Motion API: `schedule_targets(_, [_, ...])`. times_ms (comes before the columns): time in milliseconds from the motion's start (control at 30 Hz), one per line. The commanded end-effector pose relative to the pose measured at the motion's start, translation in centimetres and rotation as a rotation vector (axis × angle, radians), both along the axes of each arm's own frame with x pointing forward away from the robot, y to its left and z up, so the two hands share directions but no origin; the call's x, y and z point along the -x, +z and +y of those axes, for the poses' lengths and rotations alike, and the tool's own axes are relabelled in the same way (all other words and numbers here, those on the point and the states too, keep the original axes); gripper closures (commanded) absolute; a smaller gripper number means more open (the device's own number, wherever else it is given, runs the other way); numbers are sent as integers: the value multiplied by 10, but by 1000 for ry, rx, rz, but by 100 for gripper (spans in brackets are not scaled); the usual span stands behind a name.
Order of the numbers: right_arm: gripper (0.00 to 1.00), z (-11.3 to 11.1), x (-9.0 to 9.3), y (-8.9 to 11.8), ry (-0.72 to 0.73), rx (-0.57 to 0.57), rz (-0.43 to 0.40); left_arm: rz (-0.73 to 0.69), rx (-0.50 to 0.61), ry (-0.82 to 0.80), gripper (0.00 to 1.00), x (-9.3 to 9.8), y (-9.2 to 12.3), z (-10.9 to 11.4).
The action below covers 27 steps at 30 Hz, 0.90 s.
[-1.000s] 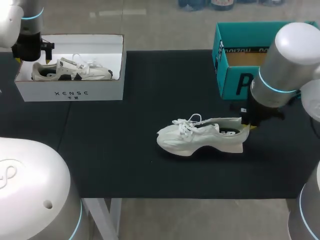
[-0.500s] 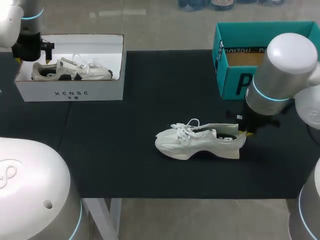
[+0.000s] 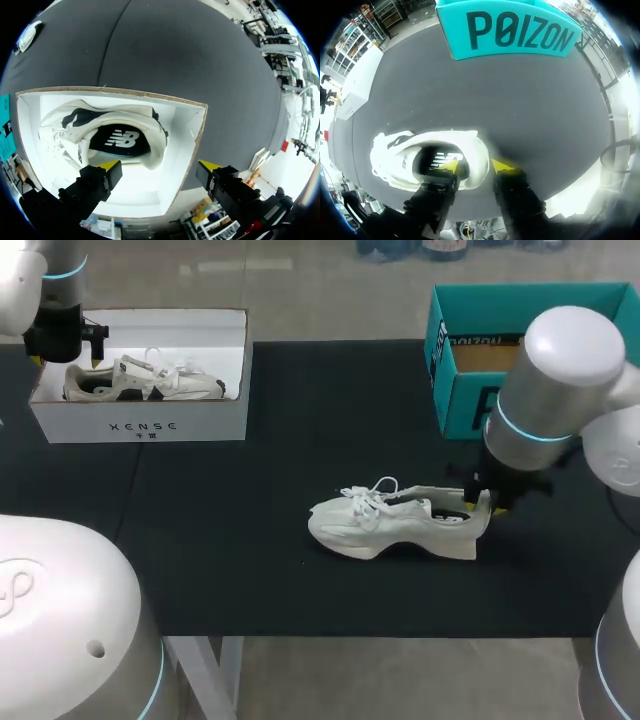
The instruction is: Take the shoe out of the shoebox, open the shoe tongue, remove and reinsert the insole, then place the shoe into the shoebox
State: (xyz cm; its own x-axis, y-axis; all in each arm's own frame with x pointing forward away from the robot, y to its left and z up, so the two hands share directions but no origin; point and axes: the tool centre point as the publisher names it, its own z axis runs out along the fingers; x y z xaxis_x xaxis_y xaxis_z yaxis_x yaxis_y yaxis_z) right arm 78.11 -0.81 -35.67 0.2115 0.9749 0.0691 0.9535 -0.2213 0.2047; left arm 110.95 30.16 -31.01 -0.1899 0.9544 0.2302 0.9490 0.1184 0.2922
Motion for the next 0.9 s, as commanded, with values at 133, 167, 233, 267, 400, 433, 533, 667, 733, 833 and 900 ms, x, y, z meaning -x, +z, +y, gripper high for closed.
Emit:
schedule_targets(133, [0, -6, 6, 18, 37, -24, 12, -2, -1, -1, 0, 1, 0, 0])
schedule_targets(167, [0, -6, 6, 22, 56, -27, 21, -2, -1, -1, 0, 1, 0, 0])
schedule_targets(233, [0, -6, 7, 30, 130, -34, 40, -2, -1, -1, 0, 1, 0, 0])
schedule_targets(267, [0, -5, 7, 33, 181, -34, 59, -2, -1, -1, 0, 1, 0, 0])
schedule_targets(400, [0, -8, 8, 47, 408, -34, 84, -2, -1, -1, 0, 1, 0, 0])
schedule_targets(433, [0, -8, 9, 50, 502, 0, 92, -2, -1, -1, 0, 1, 0, 0])
schedule_targets(533, [0, -7, 21, 57, 817, 75, 142, -2, -1, -1, 0, 1, 0, 0])
schedule_targets(667, [0, -7, 26, 61, 888, 91, 145, -2, -1, -1, 0, 1, 0, 0])
schedule_targets(733, [0, -7, 26, 61, 888, 91, 145, -2, -1, -1, 0, 1, 0, 0])
schedule_targets(833, [0, -7, 26, 61, 888, 91, 145, -2, -1, -1, 0, 1, 0, 0])
schedule_targets(900, [0, -7, 26, 61, 888, 91, 145, -2, -1, -1, 0, 1, 0, 0])
